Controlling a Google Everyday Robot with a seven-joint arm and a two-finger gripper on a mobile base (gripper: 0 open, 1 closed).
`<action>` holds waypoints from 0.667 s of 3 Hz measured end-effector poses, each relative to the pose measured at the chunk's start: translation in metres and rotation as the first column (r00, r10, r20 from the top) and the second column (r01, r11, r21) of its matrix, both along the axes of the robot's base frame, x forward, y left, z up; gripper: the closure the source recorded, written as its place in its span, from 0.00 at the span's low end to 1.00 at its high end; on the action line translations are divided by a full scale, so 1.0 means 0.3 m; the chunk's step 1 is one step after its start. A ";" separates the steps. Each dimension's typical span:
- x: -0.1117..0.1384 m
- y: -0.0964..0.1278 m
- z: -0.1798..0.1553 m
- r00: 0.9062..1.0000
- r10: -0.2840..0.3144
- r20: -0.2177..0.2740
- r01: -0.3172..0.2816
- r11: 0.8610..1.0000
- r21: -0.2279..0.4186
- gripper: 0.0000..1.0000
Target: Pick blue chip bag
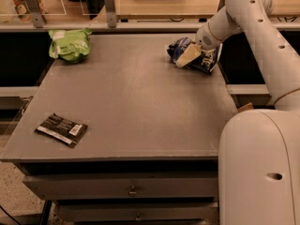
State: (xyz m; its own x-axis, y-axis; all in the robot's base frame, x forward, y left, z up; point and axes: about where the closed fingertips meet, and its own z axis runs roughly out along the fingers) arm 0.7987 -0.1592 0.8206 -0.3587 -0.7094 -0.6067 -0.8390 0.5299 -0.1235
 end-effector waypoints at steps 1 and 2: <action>-0.006 0.012 0.011 1.000 0.013 0.003 -0.013 1.000 0.007 0.64; -0.034 0.050 0.078 0.998 0.061 0.023 -0.062 0.997 0.042 0.88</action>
Offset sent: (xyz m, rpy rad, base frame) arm -0.0227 0.0234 0.0637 0.0954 -0.0587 0.1262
